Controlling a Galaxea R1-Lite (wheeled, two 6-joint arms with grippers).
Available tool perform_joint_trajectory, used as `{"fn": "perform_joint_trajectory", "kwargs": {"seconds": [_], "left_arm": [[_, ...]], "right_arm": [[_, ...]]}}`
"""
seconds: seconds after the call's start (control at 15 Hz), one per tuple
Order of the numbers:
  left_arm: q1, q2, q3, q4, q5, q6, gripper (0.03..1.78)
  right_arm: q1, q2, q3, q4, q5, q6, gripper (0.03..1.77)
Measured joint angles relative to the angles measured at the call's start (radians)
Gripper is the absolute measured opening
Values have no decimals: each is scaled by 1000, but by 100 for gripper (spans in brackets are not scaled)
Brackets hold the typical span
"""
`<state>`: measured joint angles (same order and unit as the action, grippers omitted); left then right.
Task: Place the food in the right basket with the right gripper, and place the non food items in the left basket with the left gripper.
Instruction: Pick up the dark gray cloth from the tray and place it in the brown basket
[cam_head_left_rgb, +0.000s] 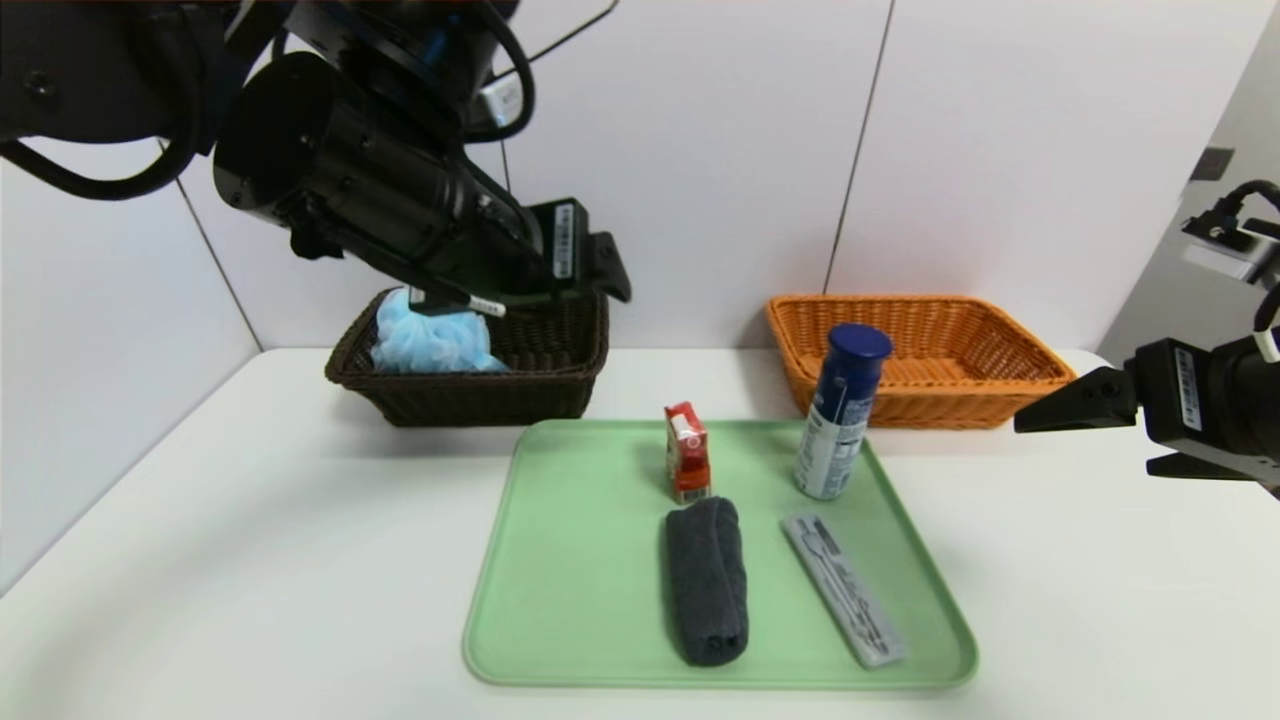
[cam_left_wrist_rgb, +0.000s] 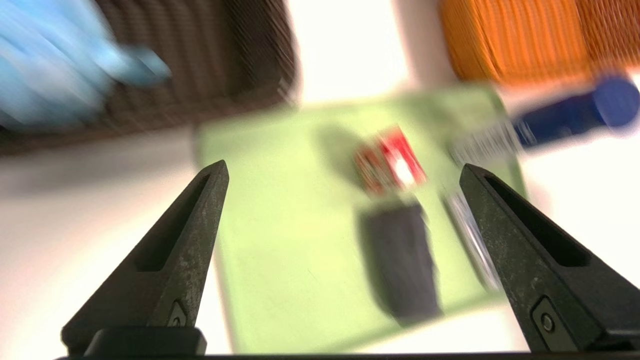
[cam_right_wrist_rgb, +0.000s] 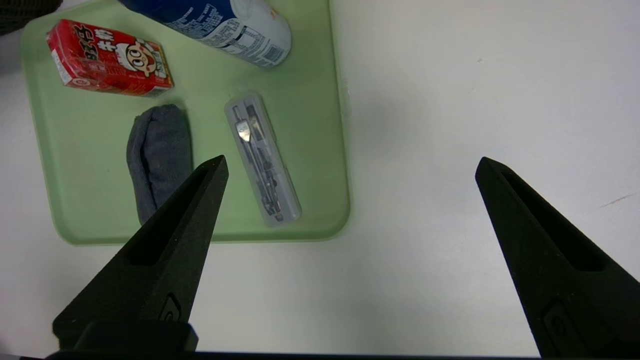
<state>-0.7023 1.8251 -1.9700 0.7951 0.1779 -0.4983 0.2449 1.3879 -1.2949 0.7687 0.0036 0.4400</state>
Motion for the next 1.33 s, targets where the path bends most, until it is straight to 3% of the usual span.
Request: {"fn": "perform_joint_trajectory", "kwargs": {"seconds": [0.13, 0.4, 0.67, 0.87, 1.33], "left_arm": [[-112, 16, 0, 100, 13, -94, 166], [-270, 73, 2, 261, -5, -127, 167], [-312, 159, -4, 252, -20, -122, 168], [-318, 221, -6, 182, -19, -113, 169], [-317, 327, -6, 164, -7, -97, 169]], "right_arm": [[-1, -2, 5, 1, -1, 1, 171], [-4, -3, 9, 0, 0, 30, 171], [-2, -5, 13, -1, 2, 68, 171], [-2, -7, 13, -10, 1, 70, 171], [5, -47, 31, -17, 2, 69, 171]]}}
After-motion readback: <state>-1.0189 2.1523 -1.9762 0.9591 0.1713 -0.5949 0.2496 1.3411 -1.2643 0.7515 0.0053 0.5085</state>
